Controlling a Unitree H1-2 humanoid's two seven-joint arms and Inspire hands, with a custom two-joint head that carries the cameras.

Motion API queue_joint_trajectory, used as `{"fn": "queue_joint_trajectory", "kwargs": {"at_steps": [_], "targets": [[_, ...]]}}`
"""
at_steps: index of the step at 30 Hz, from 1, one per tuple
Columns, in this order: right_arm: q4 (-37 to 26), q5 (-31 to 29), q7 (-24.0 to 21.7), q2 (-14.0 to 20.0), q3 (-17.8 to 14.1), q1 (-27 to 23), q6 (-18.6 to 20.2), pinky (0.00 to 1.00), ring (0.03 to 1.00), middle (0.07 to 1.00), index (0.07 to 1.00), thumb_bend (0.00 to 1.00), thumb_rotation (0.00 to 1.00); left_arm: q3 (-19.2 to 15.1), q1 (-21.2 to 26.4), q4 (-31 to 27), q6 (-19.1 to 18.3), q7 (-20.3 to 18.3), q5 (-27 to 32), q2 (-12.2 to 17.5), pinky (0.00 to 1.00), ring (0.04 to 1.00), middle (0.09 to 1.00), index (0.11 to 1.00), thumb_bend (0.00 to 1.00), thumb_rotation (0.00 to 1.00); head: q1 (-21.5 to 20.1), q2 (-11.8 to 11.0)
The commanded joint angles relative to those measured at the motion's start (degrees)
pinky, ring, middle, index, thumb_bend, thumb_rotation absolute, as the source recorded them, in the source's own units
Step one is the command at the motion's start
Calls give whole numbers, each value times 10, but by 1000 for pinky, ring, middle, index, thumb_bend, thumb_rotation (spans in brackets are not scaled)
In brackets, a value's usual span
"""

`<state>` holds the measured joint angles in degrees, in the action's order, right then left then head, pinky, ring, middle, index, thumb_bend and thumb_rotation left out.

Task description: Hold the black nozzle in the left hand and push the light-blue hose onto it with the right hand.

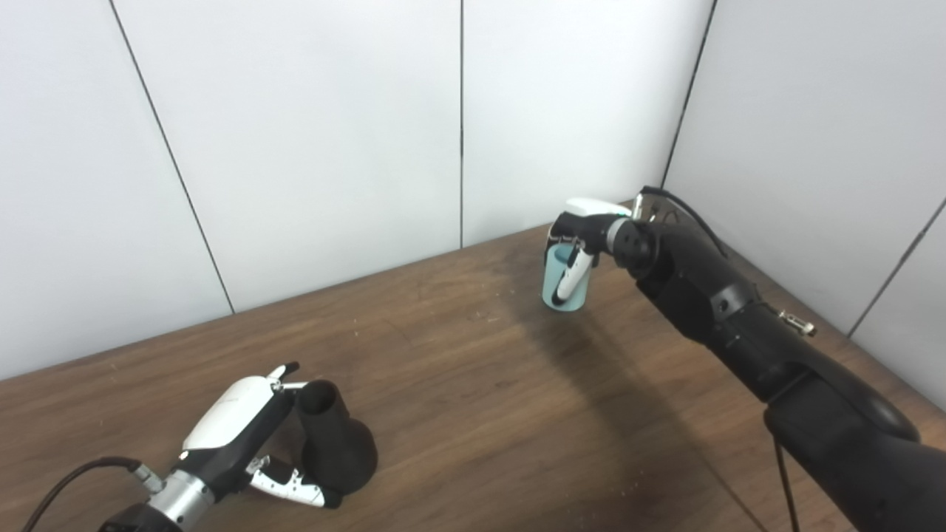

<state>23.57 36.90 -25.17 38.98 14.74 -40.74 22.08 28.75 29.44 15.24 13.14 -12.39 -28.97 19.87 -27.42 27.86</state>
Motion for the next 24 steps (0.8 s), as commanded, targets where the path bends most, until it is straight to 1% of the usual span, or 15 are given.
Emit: {"fn": "queue_joint_trajectory", "kwargs": {"at_steps": [1,5,10,17,24], "targets": [[-17,-4,30,14,-15,-18,-19,439,470,507,458,518,1,10,-28,25,-30,-48,-31,40,1000,583,459,502,525,0,0,1],[-14,-7,51,12,-18,-16,-32,425,478,491,459,518,0,9,-28,25,-30,-48,-31,40,1000,583,459,502,525,0,0,1],[-13,-6,56,14,-16,-17,-35,425,478,487,463,518,0,10,-28,22,-33,-48,-33,38,1000,582,460,501,525,0,0,3],[-27,-5,52,17,-14,-17,-29,433,480,486,466,518,0,10,-26,19,-39,-51,-32,35,1000,577,460,501,525,0,6,5],[-66,0,31,19,-9,-22,-24,428,479,484,468,519,0,13,-24,23,-44,-53,-32,28,1000,577,457,502,525,0,15,5]]}}
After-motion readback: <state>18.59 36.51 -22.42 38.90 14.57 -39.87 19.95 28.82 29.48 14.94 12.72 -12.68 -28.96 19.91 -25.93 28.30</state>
